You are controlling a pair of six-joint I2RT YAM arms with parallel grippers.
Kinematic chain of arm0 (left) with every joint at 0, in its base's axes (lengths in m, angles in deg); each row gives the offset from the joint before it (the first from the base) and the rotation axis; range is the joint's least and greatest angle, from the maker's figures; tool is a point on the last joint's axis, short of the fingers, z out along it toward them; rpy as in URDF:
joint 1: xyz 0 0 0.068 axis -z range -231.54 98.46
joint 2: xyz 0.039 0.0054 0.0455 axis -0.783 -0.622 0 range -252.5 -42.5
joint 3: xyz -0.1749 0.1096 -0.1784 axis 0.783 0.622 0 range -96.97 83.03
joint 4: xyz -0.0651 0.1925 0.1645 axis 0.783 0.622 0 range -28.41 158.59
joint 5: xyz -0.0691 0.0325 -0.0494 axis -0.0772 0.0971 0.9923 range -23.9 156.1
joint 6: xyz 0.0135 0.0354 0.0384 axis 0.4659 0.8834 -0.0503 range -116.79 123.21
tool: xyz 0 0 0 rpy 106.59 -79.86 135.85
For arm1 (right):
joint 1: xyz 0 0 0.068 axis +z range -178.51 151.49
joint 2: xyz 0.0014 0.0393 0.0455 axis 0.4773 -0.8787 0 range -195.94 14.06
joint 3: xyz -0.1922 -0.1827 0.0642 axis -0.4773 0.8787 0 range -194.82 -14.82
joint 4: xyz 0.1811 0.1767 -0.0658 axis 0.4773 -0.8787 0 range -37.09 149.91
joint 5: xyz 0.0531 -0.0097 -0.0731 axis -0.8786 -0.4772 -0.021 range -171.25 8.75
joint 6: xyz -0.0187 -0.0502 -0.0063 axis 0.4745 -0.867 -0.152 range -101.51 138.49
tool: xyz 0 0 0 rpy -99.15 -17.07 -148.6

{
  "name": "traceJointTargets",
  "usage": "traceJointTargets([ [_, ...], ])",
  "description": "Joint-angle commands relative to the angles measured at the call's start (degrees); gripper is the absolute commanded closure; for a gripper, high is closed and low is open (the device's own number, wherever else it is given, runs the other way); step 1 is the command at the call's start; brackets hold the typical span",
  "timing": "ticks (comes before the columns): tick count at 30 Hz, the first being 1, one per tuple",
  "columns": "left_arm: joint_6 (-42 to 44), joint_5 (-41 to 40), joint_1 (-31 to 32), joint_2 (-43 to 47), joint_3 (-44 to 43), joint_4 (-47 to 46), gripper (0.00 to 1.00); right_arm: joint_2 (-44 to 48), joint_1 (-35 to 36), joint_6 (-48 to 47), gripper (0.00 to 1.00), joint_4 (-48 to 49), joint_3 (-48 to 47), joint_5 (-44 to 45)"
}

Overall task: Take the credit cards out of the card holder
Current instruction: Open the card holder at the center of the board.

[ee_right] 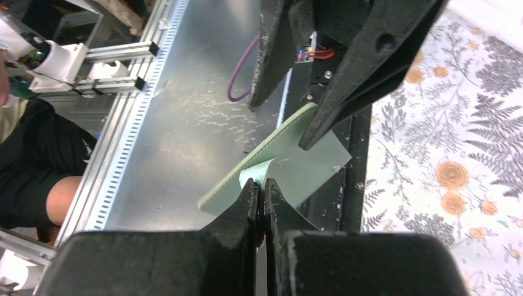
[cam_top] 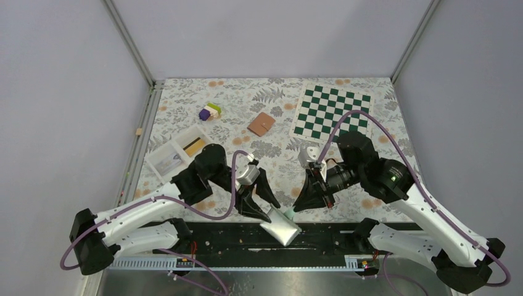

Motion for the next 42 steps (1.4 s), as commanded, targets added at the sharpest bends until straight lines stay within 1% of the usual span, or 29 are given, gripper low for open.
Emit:
traceJointTargets([
  [1, 7.46, -0.28, 0.26, 0.22, -3.37, 10.38, 0.53, -2.01, -0.14, -4.42, 1.00, -6.09, -4.09, 4.54],
  [3, 7.29, -0.11, 0.27, -0.99, -3.74, 10.20, 0.55, -2.58, -0.14, -4.23, 1.00, -6.07, -4.08, 5.33],
  [5, 5.04, -0.26, 0.23, -2.07, -3.99, 10.03, 0.55, -2.73, -0.14, -3.58, 1.00, -5.42, -3.67, 5.62],
  [9, 1.39, -1.90, 0.68, -3.80, -3.31, 5.76, 0.54, -2.24, -0.14, -2.49, 1.00, -3.02, -2.65, 5.56],
  [16, 2.64, -6.02, 1.69, -5.39, -2.49, 4.40, 0.53, -0.50, -0.14, -0.53, 1.00, 1.41, -1.40, 5.21],
  [18, 2.97, -7.05, 1.81, -5.39, -2.18, 4.11, 0.55, -0.33, -0.14, -0.45, 1.00, 1.63, -1.07, 5.41],
  [19, 3.01, -7.64, 1.81, -5.31, -1.96, 3.58, 0.57, -0.32, -0.10, -0.49, 1.00, 1.61, -0.90, 5.86],
  [20, 3.00, -7.98, 1.81, -5.21, -1.82, 3.16, 0.62, -0.27, -0.14, -0.47, 1.00, 1.63, -0.69, 6.27],
  [21, 2.88, -8.38, 1.81, -5.15, -1.71, 2.68, 0.69, -0.26, -0.14, -0.54, 1.00, 1.56, -0.46, 6.47],
  [23, 2.46, -10.06, 1.81, -4.94, -1.55, 2.16, 0.92, -0.25, -0.14, -0.63, 1.00, 1.76, -0.09, 7.28],
  [24, 1.92, -11.86, 1.81, -4.78, -1.49, 2.14, 1.00, -0.24, -0.14, -0.38, 1.00, 1.78, -0.04, 8.20],
  [26, 0.24, -15.82, 1.81, -3.88, -1.54, 2.61, 1.00, -0.16, -0.14, 1.64, 1.00, 2.97, -0.12, 11.39],
  [27, -1.00, -19.39, 1.83, -3.26, -1.97, 4.06, 1.00, -0.08, -0.14, 3.46, 0.99, 3.90, -0.16, 14.82],
  [28, -2.03, -23.29, 1.82, -2.53, -2.54, 5.97, 1.00, 0.03, -0.14, 5.55, 0.90, 4.55, -0.50, 19.21],
  [29, -2.77, -28.18, 1.80, -1.82, -3.45, 8.00, 1.00, 0.41, -0.14, 7.58, 0.79, 4.74, -0.81, 23.99],
  [31, -5.23, -36.89, 1.73, -0.22, -4.52, 11.53, 1.00, 2.27, -0.13, 10.89, 0.61, 5.22, -0.03, 31.80],
  [32, -7.02, -41.58, 1.69, 0.50, -4.72, 12.53, 1.00, 3.81, -0.14, 14.40, 0.54, 6.23, 1.02, 34.62],
  [33, -9.89, -46.56, 1.60, 1.31, -4.94, 13.95, 1.00, 5.63, -0.14, 16.71, 0.49, 7.23, 2.21, 36.97],
  [35, -14.36, -53.19, 1.19, 2.36, -5.33, 16.16, 1.00, 9.81, -0.14, 21.11, 0.40, 9.82, 4.87, 41.03],
  [38, -21.39, -59.09, 0.72, 3.17, -5.86, 17.91, 1.00, 15.81, -0.14, 26.62, 0.33, 13.20, 9.39, 46.44],
  [42, -32.01, -65.82, -0.04, 3.83, -6.19, 20.61, 1.00, 22.29, -0.13, 30.14, 0.32, 13.21, 14.45, 50.31],
])
